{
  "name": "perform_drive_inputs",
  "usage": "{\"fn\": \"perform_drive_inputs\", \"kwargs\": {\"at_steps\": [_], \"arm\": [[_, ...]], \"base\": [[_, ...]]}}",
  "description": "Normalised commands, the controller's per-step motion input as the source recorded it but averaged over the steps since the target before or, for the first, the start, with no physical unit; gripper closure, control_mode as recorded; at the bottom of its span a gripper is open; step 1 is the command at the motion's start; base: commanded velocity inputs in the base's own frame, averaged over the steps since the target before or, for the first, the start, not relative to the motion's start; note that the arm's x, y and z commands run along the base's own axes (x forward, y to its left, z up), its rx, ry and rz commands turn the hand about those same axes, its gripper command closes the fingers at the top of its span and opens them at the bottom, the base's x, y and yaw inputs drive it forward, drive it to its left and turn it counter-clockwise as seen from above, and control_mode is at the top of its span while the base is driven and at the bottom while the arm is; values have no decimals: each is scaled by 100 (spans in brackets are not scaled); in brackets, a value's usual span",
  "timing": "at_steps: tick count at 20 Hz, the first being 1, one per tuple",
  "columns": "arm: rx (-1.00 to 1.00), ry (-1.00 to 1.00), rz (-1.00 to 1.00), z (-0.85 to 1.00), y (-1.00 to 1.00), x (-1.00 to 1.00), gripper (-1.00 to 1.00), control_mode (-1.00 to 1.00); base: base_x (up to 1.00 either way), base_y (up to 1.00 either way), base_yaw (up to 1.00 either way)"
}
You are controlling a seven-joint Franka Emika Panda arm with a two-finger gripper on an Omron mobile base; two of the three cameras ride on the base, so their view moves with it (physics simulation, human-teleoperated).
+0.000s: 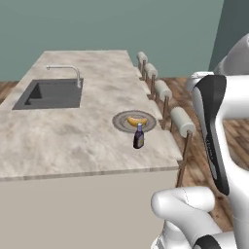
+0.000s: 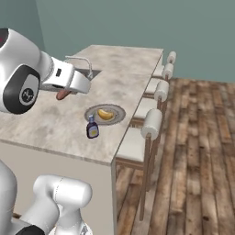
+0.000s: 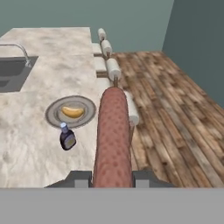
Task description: Move the hot dog bun to the plate on the dining table and place the condiment next to that plate. Then navigate to the fridge and take the sausage and place it on the plate as well.
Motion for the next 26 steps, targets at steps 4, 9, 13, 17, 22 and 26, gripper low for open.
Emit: {"fn": "perform_drive_inputs", "kwargs": {"at_steps": [4,9,13,17,22,26], "arm": [[0,0,0,0,0,0,100,100],[0,0,0,0,0,0,100,100],[0,0,0,0,0,0,100,100],[0,0,0,0,0,0,100,100],[2,0,0,-7,8,9,100,-100],[10,2,-1,-36,71,72,100,-100]], "base": [[34,4,-5],[46,5,0],[41,10,0],[8,10,0],[12,11,0],[0,0,0]]}}
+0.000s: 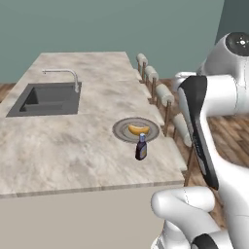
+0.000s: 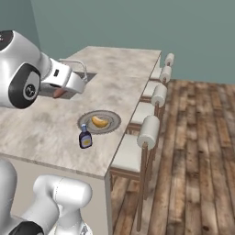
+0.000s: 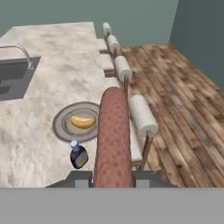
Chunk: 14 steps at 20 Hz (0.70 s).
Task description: Move the hot dog bun to the plate on the dining table and place the condiment next to that plate. Then navigate to the fridge and take the sausage and place it on the plate as well.
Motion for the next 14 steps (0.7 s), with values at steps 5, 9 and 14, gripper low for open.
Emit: {"fn": "perform_drive_inputs", "kwargs": {"at_steps": [5,9,14], "arm": [[11,7,-5,-55,62,83,100,-100],[10,15,-18,-32,30,89,100,-100],[15,23,-15,-10,11,74,100,-100]], "base": [[0,0,0],[0,0,0],[0,0,0]]}}
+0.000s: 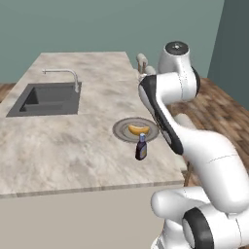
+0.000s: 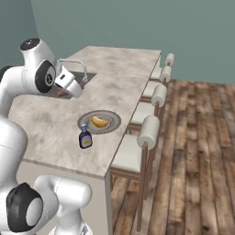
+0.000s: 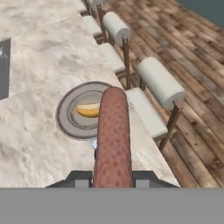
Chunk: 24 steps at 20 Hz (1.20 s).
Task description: Move the hot dog bun to the plate on the dining table and place the condiment next to that plate. Then navigate to the fridge and take the sausage and place it on the plate as well.
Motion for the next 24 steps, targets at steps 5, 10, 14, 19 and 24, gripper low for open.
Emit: {"fn": "perform_drive_inputs", "kwargs": {"at_steps": [5,10,14,19,24], "arm": [[16,21,-8,-31,0,56,100,-100],[3,10,-17,-99,1,64,100,-100],[1,8,-21,-79,0,57,100,-100],[8,7,-22,-28,0,35,100,-100],[4,14,-21,-31,0,24,100,-100]], "base": [[0,0,0],[0,0,0],[0,0,0],[0,0,0],[0,0,0]]}}
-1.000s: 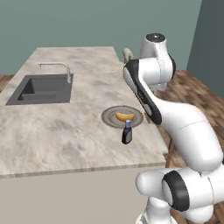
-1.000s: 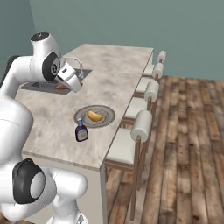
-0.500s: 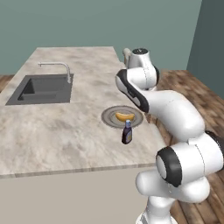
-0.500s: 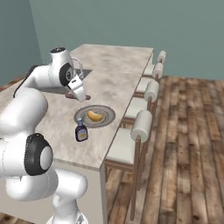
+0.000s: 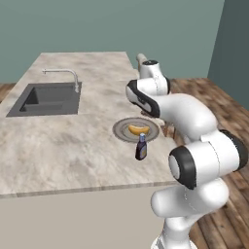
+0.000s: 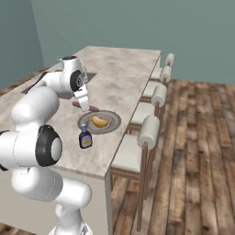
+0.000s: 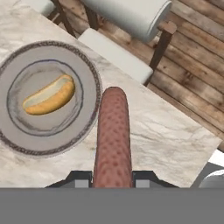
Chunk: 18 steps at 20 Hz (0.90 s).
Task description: Move the hot dog bun to the plate on the dining table and place the condiment next to that plate. Then navigate to the fridge and take the sausage and place it on the plate as well.
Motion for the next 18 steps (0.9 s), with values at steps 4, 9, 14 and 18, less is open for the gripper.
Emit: {"fn": "perform_drive_inputs", "kwargs": {"at_steps": [4,9,14,18], "arm": [[4,8,-11,-42,-12,22,100,-100],[13,11,-1,-15,-39,2,100,-100],[3,5,0,-56,-2,9,100,-100],[2,0,0,-57,0,7,100,-100]], "base": [[0,0,0],[0,0,0],[0,0,0],[0,0,0]]}}
